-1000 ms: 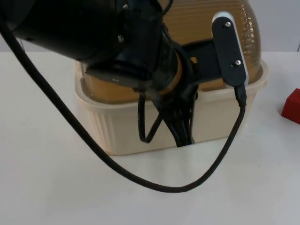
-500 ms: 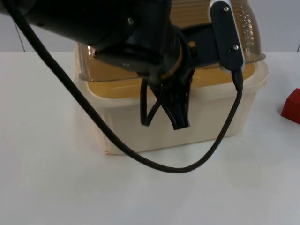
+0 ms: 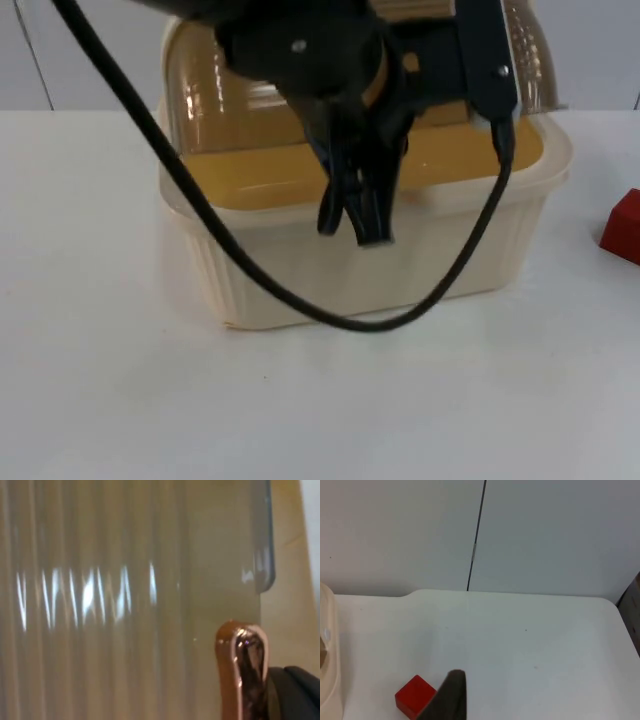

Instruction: Open the box lid with the left hand, place the block into the box with the right hand, then close the box lid with the left hand.

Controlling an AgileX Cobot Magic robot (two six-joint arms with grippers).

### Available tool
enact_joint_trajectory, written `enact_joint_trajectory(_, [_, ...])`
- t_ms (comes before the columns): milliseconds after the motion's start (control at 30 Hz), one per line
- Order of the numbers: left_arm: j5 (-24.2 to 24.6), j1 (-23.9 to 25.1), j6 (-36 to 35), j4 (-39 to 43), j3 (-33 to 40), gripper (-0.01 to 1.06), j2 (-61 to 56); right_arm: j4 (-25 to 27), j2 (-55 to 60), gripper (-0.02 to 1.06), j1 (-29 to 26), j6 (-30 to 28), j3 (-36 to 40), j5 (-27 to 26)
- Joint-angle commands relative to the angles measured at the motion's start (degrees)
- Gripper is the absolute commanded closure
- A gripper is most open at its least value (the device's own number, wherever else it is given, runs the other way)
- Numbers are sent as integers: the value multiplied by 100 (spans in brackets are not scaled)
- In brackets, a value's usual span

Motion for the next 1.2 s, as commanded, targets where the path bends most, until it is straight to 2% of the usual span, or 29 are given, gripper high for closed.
enact_joint_trajectory(0, [205,121,273,-209,-173,105,-7,-36,-16,0,4,32,-45,-21])
enact_joint_trajectory(133, [364,392,1047,-999,-530,105,-7,-36,-16,0,4,32,-45,-21])
enact_joint_trajectory(233, [391,536,1293,-1317,-707,105,-7,-36,-16,0,4,32,-45,-21])
enact_joint_trajectory(533, [302,1050,1340,-1999,-1229,105,-7,-36,-16,0,4,32,-45,-21])
enact_joint_trajectory(767, [283,1299,1397,-2101,-1281,105,-7,-36,-16,0,4,32,-45,-21])
enact_joint_trajectory(933, [752,1289,1839,-2850,-1281,105,-44,-36,-16,0,4,32,-45,-21])
enact_joint_trajectory(1067, [1843,1273,2794,-4226,-1281,105,-244,-27,-16,0,4,32,-45,-21])
enact_joint_trajectory(1100, [1843,1273,2794,-4226,-1281,105,-244,-27,-16,0,4,32,-45,-21])
enact_joint_trajectory(1167, [2534,1273,3328,-4945,-1281,105,-441,-27,-16,0,4,32,-45,-21])
